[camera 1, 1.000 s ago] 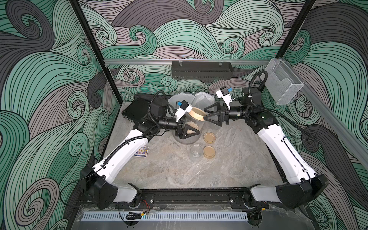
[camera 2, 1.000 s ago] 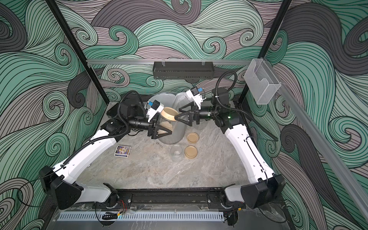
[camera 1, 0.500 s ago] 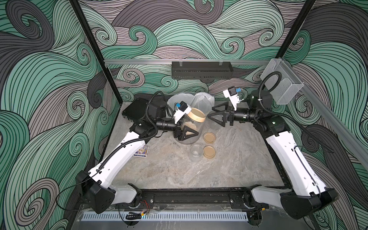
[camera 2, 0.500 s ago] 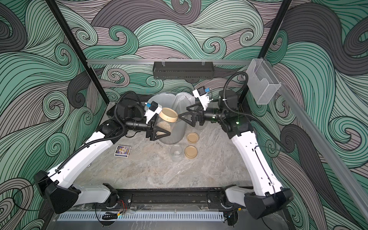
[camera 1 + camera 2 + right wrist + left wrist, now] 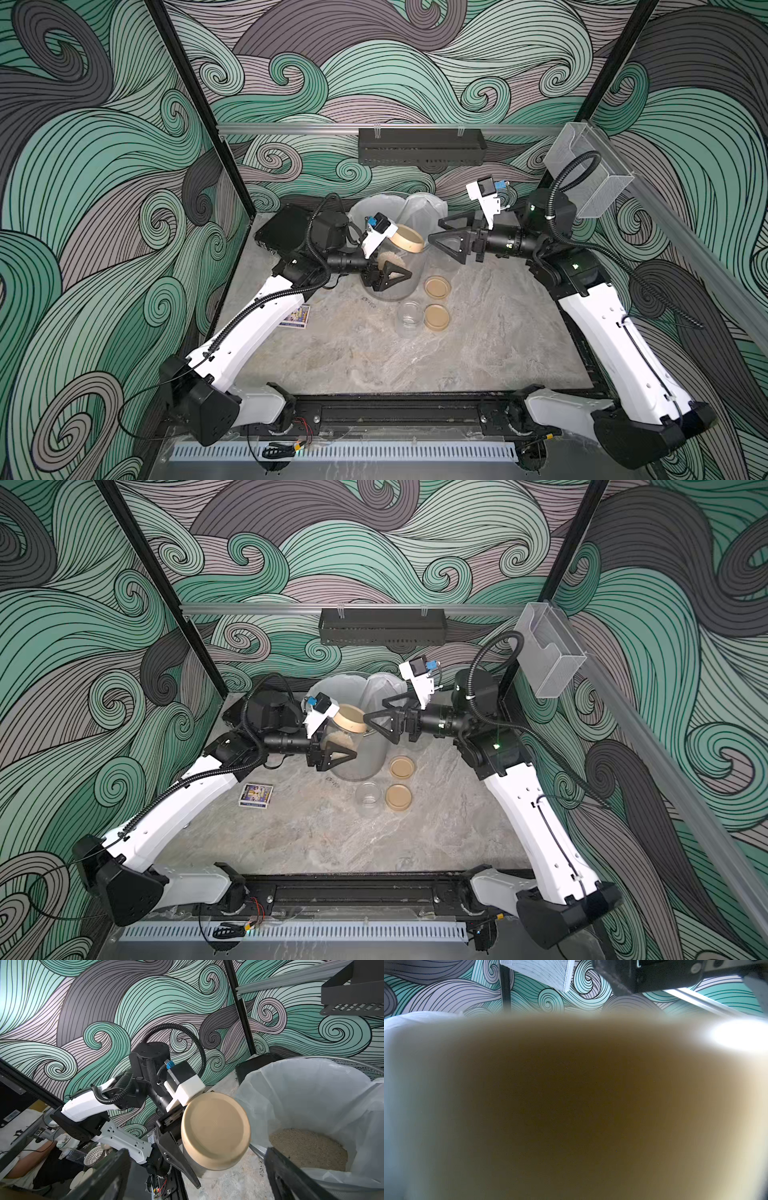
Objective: Empty moldy rice from jars
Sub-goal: Unscrew the lid from the jar.
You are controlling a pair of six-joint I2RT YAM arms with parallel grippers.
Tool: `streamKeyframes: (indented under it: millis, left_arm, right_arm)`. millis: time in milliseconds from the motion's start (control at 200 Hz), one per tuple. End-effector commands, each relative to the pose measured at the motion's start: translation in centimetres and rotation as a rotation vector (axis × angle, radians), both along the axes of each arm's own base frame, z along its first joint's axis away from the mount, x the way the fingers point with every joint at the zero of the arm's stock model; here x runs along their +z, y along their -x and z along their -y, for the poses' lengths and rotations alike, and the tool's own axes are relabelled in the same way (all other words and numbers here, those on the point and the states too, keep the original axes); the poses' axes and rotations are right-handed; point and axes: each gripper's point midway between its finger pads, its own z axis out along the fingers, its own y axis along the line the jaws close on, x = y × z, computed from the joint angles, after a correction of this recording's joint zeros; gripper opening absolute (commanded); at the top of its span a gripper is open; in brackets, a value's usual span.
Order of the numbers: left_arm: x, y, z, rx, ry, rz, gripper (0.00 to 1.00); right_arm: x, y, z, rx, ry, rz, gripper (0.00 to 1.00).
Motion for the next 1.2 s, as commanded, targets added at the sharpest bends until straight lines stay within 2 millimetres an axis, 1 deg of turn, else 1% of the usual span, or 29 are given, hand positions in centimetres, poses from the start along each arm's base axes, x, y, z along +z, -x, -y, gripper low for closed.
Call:
streamKeyframes:
  millis: [0,180,450,695,846,1196]
  left_arm:
    - [4.0,0.3,0.1,0.001,0.078,0.143,0.34]
    - [3.9,0.5,0.6,-0.013,0.079,0.141,0.34]
    - [4.0,0.8,0.9,-0.023,0.082,0.147,0.34]
    - [4.4,1.0,1.1,-0.040,0.098,0.152,0.34]
    - [4.3,1.2,1.3,-0.057,0.098,0.145,0.34]
    - [4.1,1.7,1.7,-0.086,0.103,0.130,0.34]
  right_arm:
    - [-0.8,-0.5,-0.7,-0.025,0.022,-0.021,0.99]
    - [-2.3,-0.6,-2.0,-0.010,0.063,-0.048,0.99]
    - [-3.6,-0.8,-3.4,0.028,0.080,-0.080,0.99]
    - [-4.4,-1.4,-3.8,0.019,0.097,-0.095,0.99]
    - [-4.4,-1.7,-3.9,0.017,0.099,-0.096,0.97]
    - [-3.7,-2.3,-4.1,0.008,0.084,-0.069,0.97]
